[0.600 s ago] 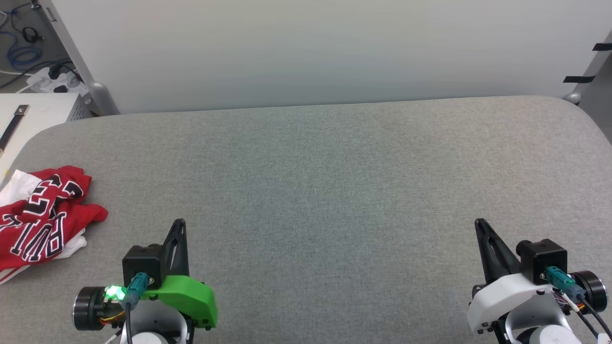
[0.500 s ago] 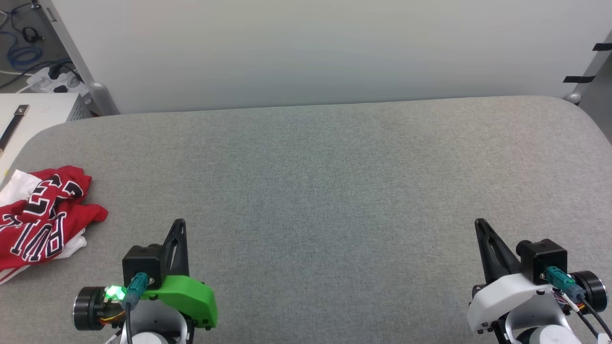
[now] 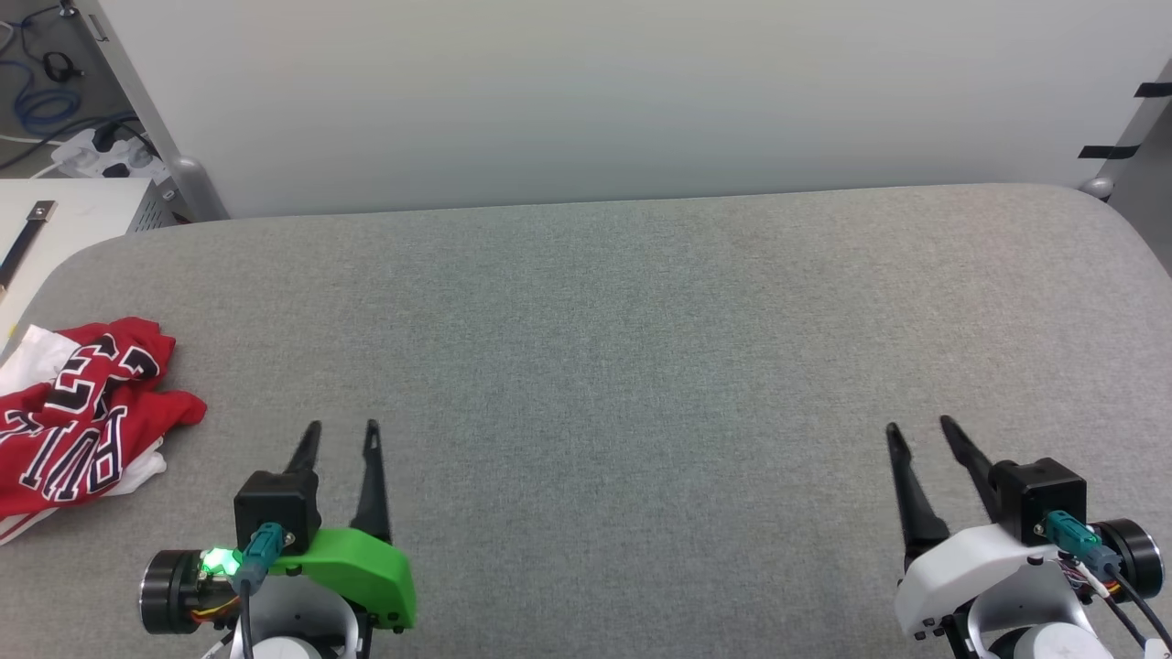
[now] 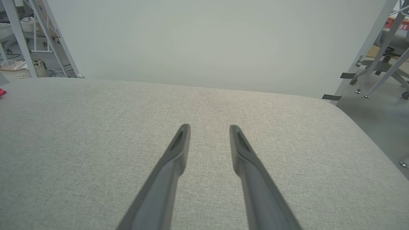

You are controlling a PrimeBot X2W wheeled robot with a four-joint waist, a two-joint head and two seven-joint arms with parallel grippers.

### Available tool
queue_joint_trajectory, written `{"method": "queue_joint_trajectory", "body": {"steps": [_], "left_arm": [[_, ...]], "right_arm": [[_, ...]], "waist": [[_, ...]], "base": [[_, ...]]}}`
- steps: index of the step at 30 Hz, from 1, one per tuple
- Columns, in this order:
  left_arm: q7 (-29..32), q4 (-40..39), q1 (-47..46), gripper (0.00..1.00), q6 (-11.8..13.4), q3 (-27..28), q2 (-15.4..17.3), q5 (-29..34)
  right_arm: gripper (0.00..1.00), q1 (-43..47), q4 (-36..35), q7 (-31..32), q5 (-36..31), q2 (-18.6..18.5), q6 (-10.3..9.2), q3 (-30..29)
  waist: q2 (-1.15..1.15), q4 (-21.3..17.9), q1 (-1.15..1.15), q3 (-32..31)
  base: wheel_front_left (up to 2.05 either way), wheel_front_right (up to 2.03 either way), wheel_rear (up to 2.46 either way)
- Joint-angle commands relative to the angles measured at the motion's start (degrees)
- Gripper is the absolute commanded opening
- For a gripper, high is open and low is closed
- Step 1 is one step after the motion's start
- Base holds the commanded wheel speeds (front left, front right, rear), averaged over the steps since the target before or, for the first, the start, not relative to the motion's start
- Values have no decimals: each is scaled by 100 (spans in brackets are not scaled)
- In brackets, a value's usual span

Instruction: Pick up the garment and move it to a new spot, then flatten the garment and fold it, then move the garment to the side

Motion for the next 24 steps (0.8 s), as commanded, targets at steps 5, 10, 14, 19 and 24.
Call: {"method": "queue_joint_trajectory", "body": {"steps": [5,10,14,19,24], "left_arm": [[-45,4,-13,100,36,-17,-1,-10],[-105,8,-24,100,81,-43,-2,-25],[-153,13,-28,100,109,-59,-3,-41],[-213,22,-36,100,142,-83,-4,-63],[-271,40,-44,100,158,-109,-5,-88]], "right_arm": [[100,-4,4,-44,32,0,-1,-36],[100,-1,-5,-104,89,1,-1,-80],[100,4,-16,-151,133,1,-1,-114],[100,9,-38,-210,183,2,-2,-140],[100,21,-63,-267,232,3,-2,-162]], "waist": [[0,-1,0,5],[0,-1,0,7],[0,0,0,6],[0,4,0,8],[0,7,0,6]], "base": [[0,0,0],[0,0,0],[0,0,0],[0,0,0],[0,0,0]]}}
